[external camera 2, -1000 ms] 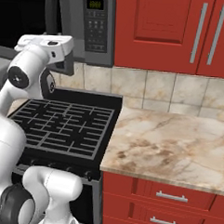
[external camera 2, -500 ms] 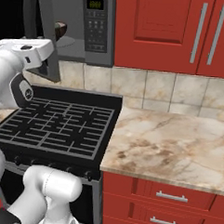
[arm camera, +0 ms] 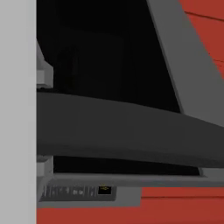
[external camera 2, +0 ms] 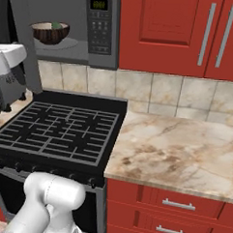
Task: The microwave is finished heating the shrimp and broccoli. Take the bowl containing the food and place it on the dining counter.
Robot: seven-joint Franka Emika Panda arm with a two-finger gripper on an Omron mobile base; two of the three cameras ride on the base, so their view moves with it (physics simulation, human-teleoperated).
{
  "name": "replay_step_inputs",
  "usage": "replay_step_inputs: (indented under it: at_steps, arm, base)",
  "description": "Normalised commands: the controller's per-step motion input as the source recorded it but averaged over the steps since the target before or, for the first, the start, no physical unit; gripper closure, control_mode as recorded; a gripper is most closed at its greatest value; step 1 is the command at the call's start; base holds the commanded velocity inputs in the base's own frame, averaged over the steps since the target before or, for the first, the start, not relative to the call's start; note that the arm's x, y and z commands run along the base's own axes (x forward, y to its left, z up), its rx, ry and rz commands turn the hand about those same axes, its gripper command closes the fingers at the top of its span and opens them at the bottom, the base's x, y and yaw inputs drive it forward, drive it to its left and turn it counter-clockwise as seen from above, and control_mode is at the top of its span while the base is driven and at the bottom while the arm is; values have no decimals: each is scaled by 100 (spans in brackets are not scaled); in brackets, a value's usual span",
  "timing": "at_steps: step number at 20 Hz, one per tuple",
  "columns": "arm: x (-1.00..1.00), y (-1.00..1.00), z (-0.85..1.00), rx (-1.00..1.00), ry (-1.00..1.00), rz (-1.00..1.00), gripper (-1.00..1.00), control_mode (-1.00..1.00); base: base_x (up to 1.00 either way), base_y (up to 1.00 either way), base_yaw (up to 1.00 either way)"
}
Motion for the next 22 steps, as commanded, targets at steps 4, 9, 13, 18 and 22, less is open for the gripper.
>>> replay_step_inputs:
  at_steps: [4,9,13,18,22]
  arm:
    - [-32,15,5,-2,1,2,-100,-100]
    - [-50,0,-21,-6,0,2,-100,-100]
    - [-100,1,-26,-7,0,2,-100,-100]
    - [-83,-36,6,4,-3,0,-100,-100]
    - [-9,-100,51,32,2,3,-100,-100]
  base:
    - [0,0,0]
    - [0,0,0]
    - [0,0,0]
    - [0,0,0]
    - [0,0,0]
